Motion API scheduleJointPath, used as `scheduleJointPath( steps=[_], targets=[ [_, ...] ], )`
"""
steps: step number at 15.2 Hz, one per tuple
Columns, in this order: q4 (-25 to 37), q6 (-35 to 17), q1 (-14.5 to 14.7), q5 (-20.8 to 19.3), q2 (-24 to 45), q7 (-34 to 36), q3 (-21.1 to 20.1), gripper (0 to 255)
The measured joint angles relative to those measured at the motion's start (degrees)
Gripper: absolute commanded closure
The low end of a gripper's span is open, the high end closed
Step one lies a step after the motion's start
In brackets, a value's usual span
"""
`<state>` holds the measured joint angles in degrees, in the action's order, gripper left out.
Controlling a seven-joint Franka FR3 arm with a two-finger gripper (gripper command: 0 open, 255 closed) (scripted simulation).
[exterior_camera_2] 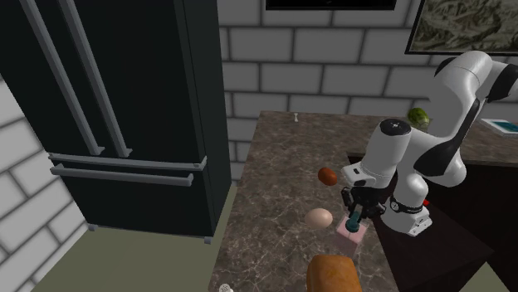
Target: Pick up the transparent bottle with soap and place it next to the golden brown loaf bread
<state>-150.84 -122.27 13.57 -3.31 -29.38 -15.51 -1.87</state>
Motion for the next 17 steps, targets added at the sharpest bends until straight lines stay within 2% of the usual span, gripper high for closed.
scheduleJointPath(
  steps=[4,5,11,17],
  targets=[
    [-0.1,-0.1,0.0,0.0,-0.1,0.0,0.0,255],
    [-0.1,-0.1,0.0,0.0,0.0,0.0,0.0,0],
    [-0.4,0.1,0.1,0.0,0.2,0.0,0.0,0],
    [4.6,7.7,0.3,0.4,-2.5,-0.2,-0.2,0]
  ],
)
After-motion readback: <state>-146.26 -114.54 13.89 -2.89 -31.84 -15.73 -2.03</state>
